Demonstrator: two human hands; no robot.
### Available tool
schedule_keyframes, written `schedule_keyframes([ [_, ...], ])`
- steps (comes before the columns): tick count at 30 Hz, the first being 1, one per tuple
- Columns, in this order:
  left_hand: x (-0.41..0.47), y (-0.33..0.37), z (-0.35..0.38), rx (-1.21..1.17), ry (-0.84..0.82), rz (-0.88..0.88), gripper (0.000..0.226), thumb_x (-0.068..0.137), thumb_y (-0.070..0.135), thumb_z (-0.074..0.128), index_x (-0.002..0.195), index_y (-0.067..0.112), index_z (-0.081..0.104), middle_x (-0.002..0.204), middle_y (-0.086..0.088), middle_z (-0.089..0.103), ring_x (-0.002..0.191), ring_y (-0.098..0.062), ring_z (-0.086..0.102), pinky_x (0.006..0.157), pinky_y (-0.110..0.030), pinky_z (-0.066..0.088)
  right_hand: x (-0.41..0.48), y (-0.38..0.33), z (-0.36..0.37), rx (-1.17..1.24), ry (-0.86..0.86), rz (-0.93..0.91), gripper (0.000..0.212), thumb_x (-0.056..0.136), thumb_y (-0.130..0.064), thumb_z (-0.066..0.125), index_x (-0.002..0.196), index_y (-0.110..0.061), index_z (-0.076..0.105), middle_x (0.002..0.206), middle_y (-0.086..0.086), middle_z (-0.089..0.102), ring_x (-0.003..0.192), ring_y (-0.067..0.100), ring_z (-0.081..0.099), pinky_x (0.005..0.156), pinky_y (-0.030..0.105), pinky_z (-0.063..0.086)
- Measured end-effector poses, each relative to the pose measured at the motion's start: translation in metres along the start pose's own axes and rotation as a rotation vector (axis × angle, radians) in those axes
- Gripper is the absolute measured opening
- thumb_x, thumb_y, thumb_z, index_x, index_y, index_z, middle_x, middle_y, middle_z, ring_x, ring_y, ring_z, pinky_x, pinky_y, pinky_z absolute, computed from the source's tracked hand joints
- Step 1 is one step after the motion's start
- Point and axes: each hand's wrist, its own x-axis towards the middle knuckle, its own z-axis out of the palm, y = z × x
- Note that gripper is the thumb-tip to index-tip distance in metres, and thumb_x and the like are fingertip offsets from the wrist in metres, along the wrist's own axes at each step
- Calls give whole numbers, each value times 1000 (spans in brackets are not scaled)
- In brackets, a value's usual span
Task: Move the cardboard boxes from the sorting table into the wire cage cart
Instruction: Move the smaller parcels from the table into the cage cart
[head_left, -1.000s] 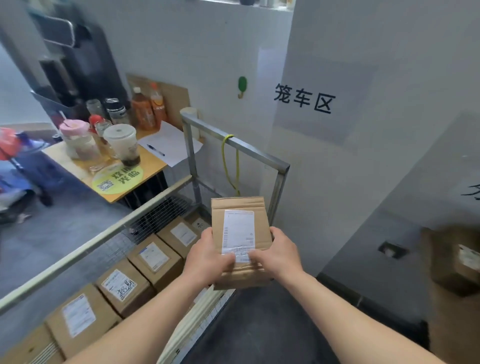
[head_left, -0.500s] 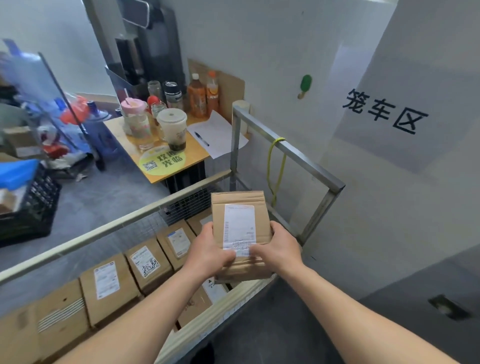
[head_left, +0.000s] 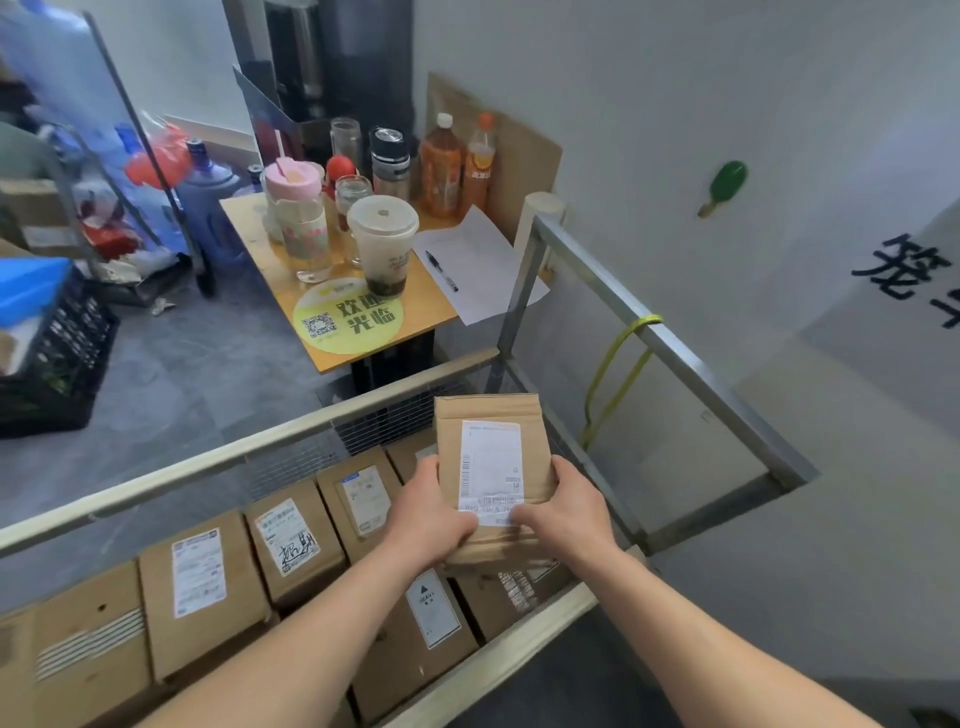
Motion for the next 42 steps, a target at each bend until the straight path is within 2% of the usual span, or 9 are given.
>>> schedule_keyframes([
  [12,90,-35,38,45,24,-178,77,77,12,80,140,24,37,122,7,62,89,-7,56,58,-15,47,100,23,44,-22,-97,-22,41,61,-31,72,96,-34,50,90,-19,65,79,-1,60,60,22,44],
  [15,120,-51,56,42,37,-223,75,77,10,79,138,24,39,124,5,63,95,-11,59,71,-24,56,130,37,64,-10,-131,-43,49,67,-28,74,104,-40,43,99,-24,61,82,-3,58,63,20,43],
  [18,151,-65,79,20,31,-239,76,78,9,78,141,24,38,127,4,62,100,-11,59,72,-22,53,160,56,82,-7,-136,-30,56,71,-29,72,114,-45,41,108,-21,62,93,6,62,74,30,53],
  [25,218,-86,125,-55,18,-290,72,83,7,75,141,27,38,128,4,62,112,-18,62,81,-28,57,228,90,112,-153,-50,-56,63,78,-32,72,133,-35,41,124,-8,62,107,19,63,82,40,54],
  [28,241,-94,137,-85,27,-311,67,85,7,74,139,26,39,130,3,61,117,-20,62,83,-28,57,251,100,124,-194,-28,-58,79,81,-32,71,150,-24,33,134,1,58,115,25,60,85,41,51],
  [33,268,-103,152,-118,34,-327,69,85,5,73,141,24,38,130,1,62,114,-19,63,70,-19,54,279,108,136,-219,-8,-63,91,83,-33,70,159,-17,23,142,8,52,124,30,55,90,44,50],
  [36,276,-105,156,-151,30,-334,72,83,4,74,142,25,37,130,1,62,115,-18,62,74,-19,53,291,109,139,-238,-4,-55,89,83,-34,68,158,-21,22,144,5,51,125,30,55,91,44,50],
  [38,286,-105,161,-174,31,-325,70,82,5,76,139,24,39,129,2,63,113,-15,61,74,-17,52,305,112,140,-221,-4,-50,83,80,-35,68,153,-25,30,137,3,57,118,29,59,85,41,50],
  [42,302,-106,168,-181,30,-322,67,84,6,75,138,22,40,128,3,62,111,-12,59,57,-6,37,329,116,140,-173,-14,-75,66,78,-30,70,137,-34,40,116,-3,66,98,24,64,68,29,43],
])
